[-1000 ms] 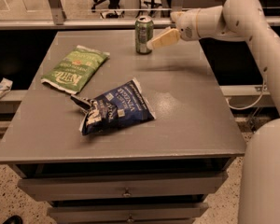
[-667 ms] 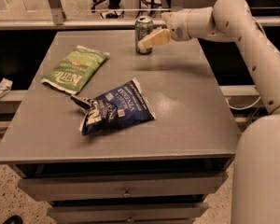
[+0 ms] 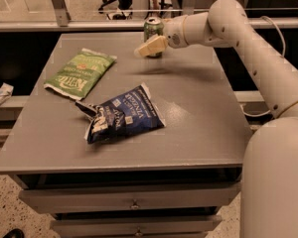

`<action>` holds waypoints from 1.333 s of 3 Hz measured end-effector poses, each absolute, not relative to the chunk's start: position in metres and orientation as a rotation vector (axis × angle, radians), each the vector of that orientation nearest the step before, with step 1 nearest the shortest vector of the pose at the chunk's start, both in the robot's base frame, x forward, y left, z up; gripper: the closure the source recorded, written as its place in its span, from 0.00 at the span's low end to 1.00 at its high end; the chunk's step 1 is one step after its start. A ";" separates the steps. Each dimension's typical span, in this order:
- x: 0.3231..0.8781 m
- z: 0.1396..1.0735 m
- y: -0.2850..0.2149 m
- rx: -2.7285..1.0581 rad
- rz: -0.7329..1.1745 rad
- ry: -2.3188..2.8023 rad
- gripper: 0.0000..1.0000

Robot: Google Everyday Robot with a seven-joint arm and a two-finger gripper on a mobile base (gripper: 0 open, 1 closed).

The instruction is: Pick green can

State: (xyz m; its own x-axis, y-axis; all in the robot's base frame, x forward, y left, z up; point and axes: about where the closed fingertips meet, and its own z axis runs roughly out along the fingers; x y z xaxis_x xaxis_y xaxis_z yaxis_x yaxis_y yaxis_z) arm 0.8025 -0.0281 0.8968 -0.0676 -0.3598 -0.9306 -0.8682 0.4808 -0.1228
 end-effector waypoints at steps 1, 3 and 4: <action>0.805 0.884 -0.018 -1.070 0.576 1.680 0.15; 0.811 0.878 -0.027 -1.022 0.530 1.694 0.61; 0.809 0.886 -0.037 -1.000 0.520 1.684 0.84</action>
Offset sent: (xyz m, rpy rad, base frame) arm 0.0102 -0.0022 -0.0223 -0.0290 0.0027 -0.0873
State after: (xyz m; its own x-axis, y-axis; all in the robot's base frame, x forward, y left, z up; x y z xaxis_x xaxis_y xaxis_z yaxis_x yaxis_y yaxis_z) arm 0.8090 -0.0366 0.8858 -0.0895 -0.3607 -0.9284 -0.8210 0.5545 -0.1363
